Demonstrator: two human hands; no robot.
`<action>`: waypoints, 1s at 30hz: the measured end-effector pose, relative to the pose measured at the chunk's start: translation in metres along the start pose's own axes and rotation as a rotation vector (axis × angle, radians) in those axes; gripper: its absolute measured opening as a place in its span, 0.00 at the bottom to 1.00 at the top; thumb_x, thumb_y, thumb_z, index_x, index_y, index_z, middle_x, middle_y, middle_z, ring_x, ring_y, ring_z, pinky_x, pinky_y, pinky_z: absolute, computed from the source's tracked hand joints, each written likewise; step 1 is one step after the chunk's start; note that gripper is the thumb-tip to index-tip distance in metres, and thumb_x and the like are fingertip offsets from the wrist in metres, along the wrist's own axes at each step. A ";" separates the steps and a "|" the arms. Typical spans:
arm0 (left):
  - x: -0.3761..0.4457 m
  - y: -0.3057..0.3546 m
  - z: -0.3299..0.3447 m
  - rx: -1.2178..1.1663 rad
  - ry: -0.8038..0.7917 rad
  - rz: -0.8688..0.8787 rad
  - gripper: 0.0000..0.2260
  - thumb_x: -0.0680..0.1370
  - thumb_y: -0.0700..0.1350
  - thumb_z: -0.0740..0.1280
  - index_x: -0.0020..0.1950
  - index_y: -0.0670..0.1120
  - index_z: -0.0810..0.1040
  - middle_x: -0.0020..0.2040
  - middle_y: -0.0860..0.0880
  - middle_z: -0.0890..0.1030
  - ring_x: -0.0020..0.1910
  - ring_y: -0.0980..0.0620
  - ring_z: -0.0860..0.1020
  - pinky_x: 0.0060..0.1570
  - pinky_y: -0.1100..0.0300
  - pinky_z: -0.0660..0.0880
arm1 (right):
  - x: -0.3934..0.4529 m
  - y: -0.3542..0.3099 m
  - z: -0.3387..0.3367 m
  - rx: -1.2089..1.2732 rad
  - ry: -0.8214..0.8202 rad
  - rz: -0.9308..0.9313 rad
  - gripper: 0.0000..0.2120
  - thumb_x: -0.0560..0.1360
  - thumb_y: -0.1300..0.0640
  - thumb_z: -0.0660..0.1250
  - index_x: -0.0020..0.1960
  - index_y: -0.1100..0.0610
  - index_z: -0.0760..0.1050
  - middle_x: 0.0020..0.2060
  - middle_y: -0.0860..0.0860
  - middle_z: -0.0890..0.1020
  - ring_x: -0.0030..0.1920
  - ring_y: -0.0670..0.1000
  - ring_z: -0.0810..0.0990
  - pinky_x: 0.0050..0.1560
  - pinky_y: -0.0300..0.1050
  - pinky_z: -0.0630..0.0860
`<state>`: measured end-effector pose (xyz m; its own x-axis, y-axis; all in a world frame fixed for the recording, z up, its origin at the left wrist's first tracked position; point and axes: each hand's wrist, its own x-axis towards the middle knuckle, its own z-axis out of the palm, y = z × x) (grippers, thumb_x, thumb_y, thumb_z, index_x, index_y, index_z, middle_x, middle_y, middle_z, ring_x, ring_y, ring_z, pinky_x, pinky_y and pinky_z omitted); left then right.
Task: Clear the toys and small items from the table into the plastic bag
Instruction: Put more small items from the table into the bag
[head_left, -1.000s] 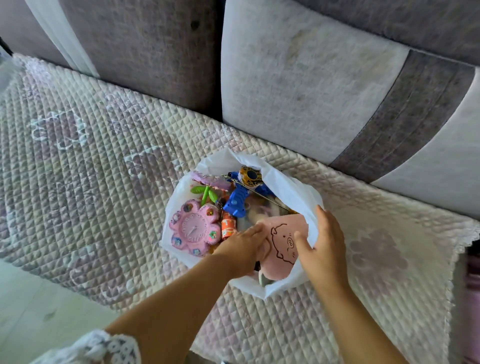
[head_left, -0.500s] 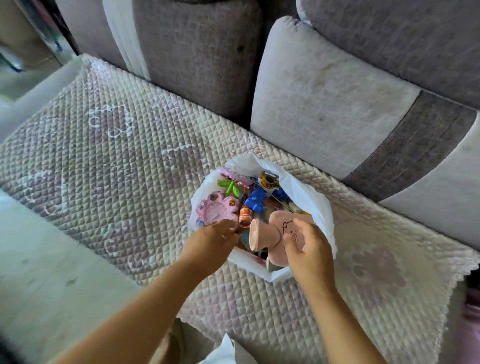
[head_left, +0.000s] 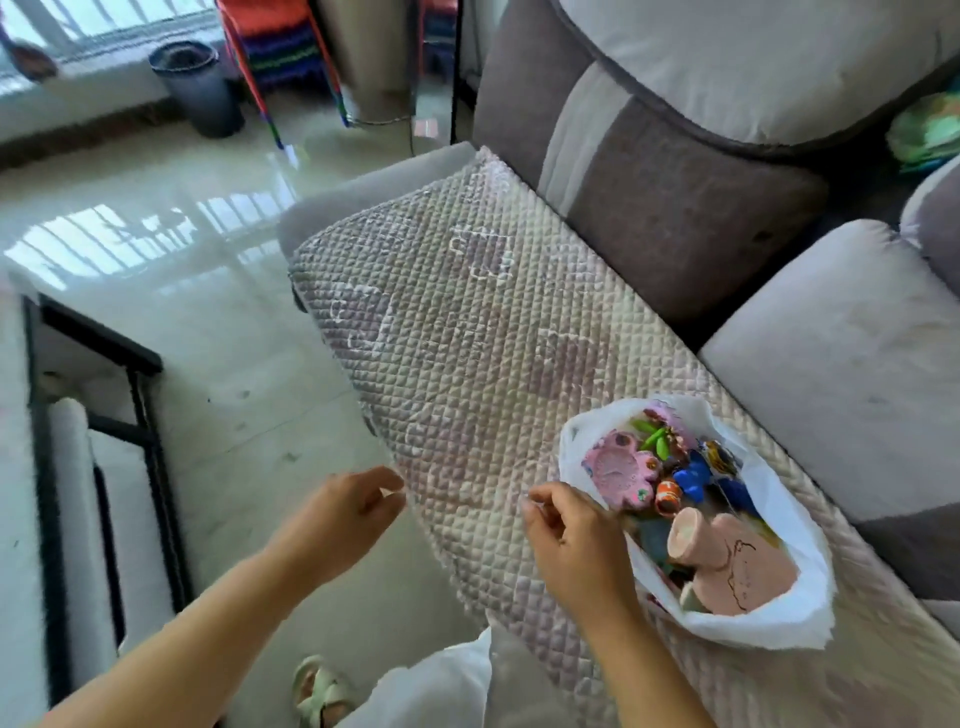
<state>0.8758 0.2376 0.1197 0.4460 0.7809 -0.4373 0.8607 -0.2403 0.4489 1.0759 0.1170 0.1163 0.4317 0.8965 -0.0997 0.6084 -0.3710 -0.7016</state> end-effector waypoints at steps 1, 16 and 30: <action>-0.009 -0.017 -0.009 -0.008 0.007 -0.031 0.11 0.78 0.52 0.62 0.59 0.54 0.77 0.53 0.54 0.81 0.49 0.56 0.78 0.51 0.62 0.73 | 0.000 -0.016 0.009 -0.006 -0.019 -0.021 0.06 0.75 0.54 0.64 0.46 0.56 0.78 0.36 0.48 0.79 0.39 0.48 0.75 0.41 0.43 0.72; -0.159 -0.294 -0.140 -0.398 0.397 -0.374 0.08 0.77 0.51 0.65 0.54 0.54 0.78 0.39 0.56 0.80 0.39 0.61 0.77 0.42 0.64 0.74 | -0.010 -0.269 0.211 -0.054 -0.288 -0.311 0.07 0.73 0.53 0.68 0.48 0.55 0.79 0.37 0.48 0.80 0.39 0.46 0.77 0.41 0.35 0.68; -0.207 -0.428 -0.157 -0.628 0.607 -0.852 0.05 0.77 0.52 0.63 0.49 0.56 0.77 0.42 0.58 0.80 0.43 0.63 0.78 0.46 0.62 0.76 | 0.045 -0.395 0.356 -0.147 -0.724 -0.533 0.04 0.71 0.50 0.68 0.39 0.46 0.75 0.32 0.48 0.81 0.34 0.46 0.78 0.38 0.43 0.75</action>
<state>0.3768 0.2695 0.1400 -0.5347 0.7356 -0.4158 0.4788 0.6692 0.5682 0.6182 0.3901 0.1379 -0.4250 0.8725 -0.2412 0.7073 0.1538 -0.6899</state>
